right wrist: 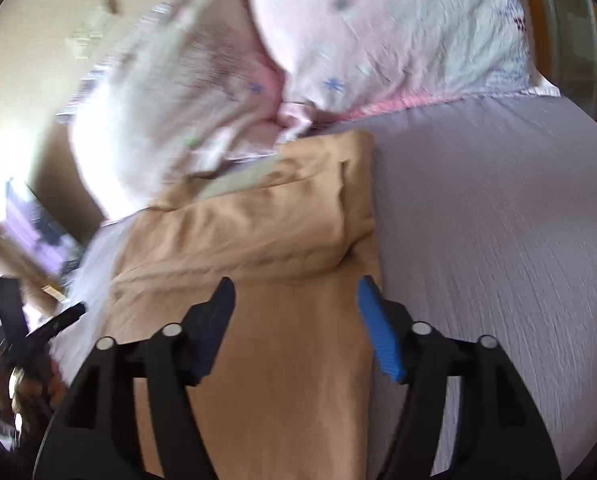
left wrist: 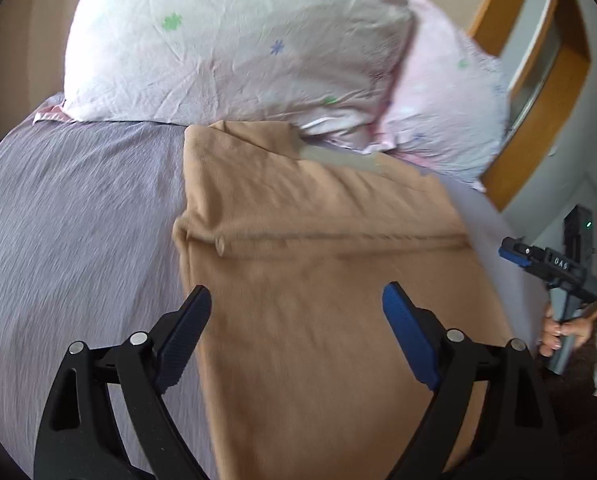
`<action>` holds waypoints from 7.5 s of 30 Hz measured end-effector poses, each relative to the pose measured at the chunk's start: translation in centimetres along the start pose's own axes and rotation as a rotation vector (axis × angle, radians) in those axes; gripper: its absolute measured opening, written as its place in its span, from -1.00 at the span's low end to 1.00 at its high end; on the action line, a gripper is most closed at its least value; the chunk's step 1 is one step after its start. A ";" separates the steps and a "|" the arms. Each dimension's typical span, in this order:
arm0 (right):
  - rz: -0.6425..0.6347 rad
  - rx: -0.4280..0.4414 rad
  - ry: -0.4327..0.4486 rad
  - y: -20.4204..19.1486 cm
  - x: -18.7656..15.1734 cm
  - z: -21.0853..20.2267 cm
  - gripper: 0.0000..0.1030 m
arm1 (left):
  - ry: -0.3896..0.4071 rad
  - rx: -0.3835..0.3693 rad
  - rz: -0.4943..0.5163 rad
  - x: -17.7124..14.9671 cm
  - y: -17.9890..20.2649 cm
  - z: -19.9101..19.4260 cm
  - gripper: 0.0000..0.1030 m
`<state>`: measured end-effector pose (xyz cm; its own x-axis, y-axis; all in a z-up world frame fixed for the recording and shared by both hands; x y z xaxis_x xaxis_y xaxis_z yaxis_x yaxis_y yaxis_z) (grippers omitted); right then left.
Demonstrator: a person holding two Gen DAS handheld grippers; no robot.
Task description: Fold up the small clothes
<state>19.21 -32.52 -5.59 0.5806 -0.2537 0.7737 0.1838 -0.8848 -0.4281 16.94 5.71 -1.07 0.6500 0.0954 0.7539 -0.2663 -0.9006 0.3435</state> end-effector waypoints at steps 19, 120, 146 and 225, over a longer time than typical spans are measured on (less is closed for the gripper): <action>0.162 0.290 -0.230 4.8 -17.6 -9.2 0.74 | -0.159 -0.198 -0.181 -17.9 -1.5 -9.0 0.97; 0.285 0.109 0.120 3.9 6.9 -1.6 0.65 | -0.230 -0.586 -0.239 9.6 22.1 16.1 0.62; 0.247 0.020 0.051 3.4 9.7 3.5 -0.06 | -0.410 -0.494 -0.081 0.4 18.4 16.8 0.39; -0.277 -0.251 -0.127 -9.6 -7.2 3.1 0.96 | -0.174 0.161 0.253 -5.1 5.4 6.6 0.97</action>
<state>15.77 -20.98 -8.51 0.6325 0.0443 0.7733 0.1565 -0.9851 -0.0716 16.94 -2.42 -6.74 0.6936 -0.2005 0.6919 -0.3273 -0.9433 0.0547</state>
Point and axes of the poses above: each gripper's, at about its wrist camera, not at the fingertips, and z roughly the way its jaws point, y to its right, x to its top, the point moved 10 cm from there along z, roughly the way its jaws point, and after that the axes turned 8 degrees about y, right-handed, at the moved point
